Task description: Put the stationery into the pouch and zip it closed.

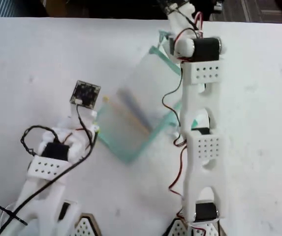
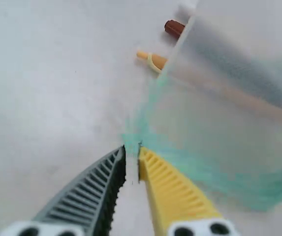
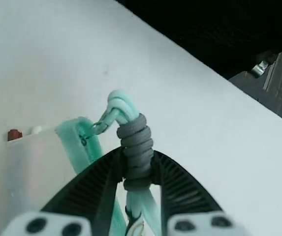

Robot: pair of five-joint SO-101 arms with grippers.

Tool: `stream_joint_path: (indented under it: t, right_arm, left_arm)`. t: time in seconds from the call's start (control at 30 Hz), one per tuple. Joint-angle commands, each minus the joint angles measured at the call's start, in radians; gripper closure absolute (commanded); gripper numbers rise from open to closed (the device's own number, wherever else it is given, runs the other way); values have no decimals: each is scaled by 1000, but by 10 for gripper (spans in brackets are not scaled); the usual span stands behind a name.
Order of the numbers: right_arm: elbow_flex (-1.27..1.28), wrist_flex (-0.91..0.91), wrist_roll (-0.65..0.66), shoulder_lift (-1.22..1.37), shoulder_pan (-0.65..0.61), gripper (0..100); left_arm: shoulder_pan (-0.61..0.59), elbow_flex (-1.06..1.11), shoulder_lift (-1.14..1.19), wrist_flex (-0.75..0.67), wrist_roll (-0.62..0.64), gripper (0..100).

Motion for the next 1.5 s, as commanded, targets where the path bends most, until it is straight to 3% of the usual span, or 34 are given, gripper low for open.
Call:
stream_joint_path:
  t: [0.0, 0.23, 0.43, 0.77, 1.0, 1.2, 1.37, 1.47]
  right_arm:
    - [-37, 25, -81, -162, -21, 982]
    - [14, 28, -94, -337, -107, 982]
    - [396, 27, -95, -562, -213, 982]
    - [951, 21, -87, -1017, -440, 982]
    - [1200, 21, -87, -1251, -478, 982]
    - [1358, 21, -86, -1423, -498, 982]
    - [1461, 21, -84, -1458, -673, 982]
    - [1493, 22, 0, -1468, -768, 981]
  left_arm:
    - [5, -192, -151, 245, 6, 814]
    - [27, -364, -562, 525, -98, 781]
    - [110, -394, -885, 677, -158, 749]
    - [110, -397, -914, 733, -157, 750]
    - [110, -408, -915, 756, -164, 748]
    - [110, -586, -915, 844, -259, 748]
    - [111, -667, -909, 888, -396, 748]
    - [117, -666, -909, 907, -463, 748]
